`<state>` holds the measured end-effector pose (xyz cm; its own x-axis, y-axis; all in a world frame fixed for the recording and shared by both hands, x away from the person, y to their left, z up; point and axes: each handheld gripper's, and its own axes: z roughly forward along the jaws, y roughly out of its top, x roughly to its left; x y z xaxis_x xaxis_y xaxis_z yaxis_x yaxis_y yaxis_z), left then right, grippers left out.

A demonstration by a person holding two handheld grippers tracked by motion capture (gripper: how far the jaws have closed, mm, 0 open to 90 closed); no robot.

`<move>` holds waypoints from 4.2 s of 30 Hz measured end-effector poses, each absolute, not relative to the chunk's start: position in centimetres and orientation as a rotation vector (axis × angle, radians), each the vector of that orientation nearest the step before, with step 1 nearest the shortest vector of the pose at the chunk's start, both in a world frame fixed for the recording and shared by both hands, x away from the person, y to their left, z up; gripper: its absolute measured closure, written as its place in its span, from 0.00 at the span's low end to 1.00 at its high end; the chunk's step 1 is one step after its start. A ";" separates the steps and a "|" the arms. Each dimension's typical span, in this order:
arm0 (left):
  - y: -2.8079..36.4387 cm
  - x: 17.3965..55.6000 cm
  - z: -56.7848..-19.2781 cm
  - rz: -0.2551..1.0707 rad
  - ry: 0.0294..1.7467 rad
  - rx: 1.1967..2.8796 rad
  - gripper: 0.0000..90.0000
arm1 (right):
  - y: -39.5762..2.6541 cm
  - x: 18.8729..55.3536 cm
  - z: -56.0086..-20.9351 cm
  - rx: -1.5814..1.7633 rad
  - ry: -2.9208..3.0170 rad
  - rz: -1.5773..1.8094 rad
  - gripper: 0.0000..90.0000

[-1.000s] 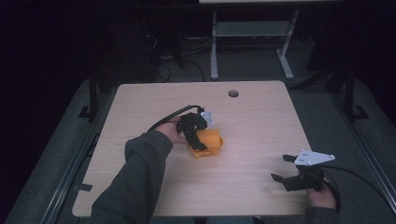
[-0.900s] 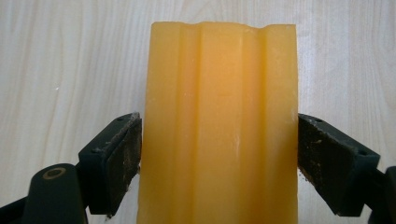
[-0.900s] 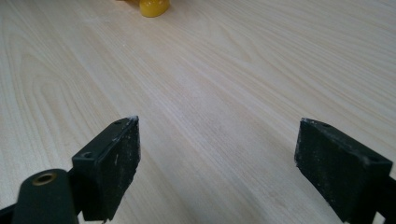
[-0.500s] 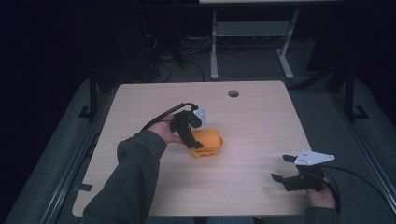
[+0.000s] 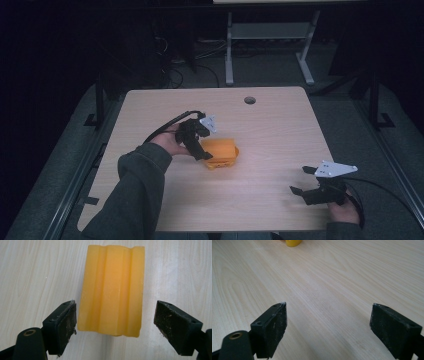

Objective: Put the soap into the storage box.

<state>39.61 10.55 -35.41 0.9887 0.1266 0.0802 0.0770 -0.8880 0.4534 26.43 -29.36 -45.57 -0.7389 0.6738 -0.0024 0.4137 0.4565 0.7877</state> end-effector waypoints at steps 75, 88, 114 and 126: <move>19.6 32.8 -38.2 0.204 0.303 2.530 0.22 | -29.3 26.7 -46.2 0.973 2.422 1.081 0.15; 21.1 31.8 -39.3 0.225 0.349 2.525 0.20 | -29.4 26.7 -46.2 0.983 2.416 1.084 0.15; 22.8 30.3 -40.6 0.236 0.387 2.510 0.19 | -29.4 26.8 -46.4 0.996 2.422 1.068 0.15; 23.6 29.6 -41.4 0.261 0.414 2.506 0.20 | -29.3 26.9 -46.5 1.000 2.425 1.065 0.15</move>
<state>29.61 23.61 -41.39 0.9327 0.3484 0.0934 0.2351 -0.7836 0.5750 26.87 -29.32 -46.47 -0.7086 0.7056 -0.0028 0.4755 0.4804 0.7370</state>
